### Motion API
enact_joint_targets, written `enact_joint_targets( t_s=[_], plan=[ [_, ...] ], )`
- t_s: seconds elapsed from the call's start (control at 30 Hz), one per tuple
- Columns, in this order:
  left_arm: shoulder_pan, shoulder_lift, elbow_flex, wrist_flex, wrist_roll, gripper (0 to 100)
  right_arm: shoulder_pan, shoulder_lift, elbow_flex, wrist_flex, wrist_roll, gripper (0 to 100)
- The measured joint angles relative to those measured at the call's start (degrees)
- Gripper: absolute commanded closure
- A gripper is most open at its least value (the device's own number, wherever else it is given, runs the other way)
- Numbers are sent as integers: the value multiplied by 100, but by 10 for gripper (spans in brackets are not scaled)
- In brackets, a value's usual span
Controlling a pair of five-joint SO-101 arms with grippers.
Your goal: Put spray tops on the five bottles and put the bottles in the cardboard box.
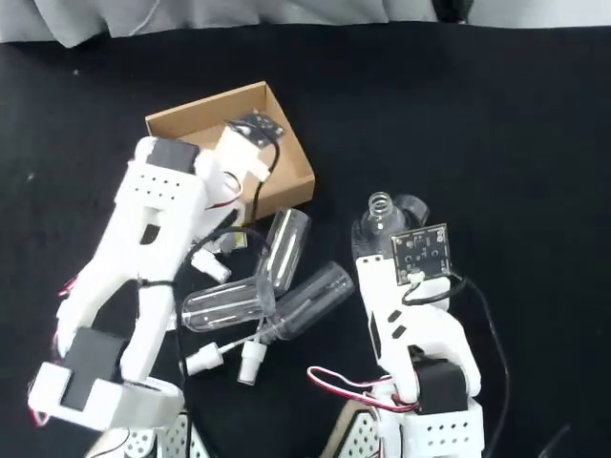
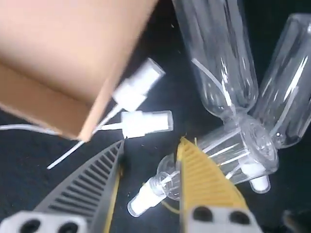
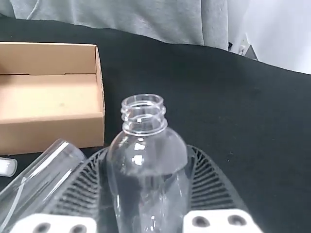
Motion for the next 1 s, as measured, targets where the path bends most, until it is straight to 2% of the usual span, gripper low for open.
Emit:
enact_joint_targets(
  t_s=[0.37, 1.0],
  plan=[
    [18, 1345, -413, -70, -527, 843, 0, 0, 0, 0, 0, 934],
    [-158, 1899, -519, -659, -1582, 839, 0, 0, 0, 0, 0, 934]
  ],
)
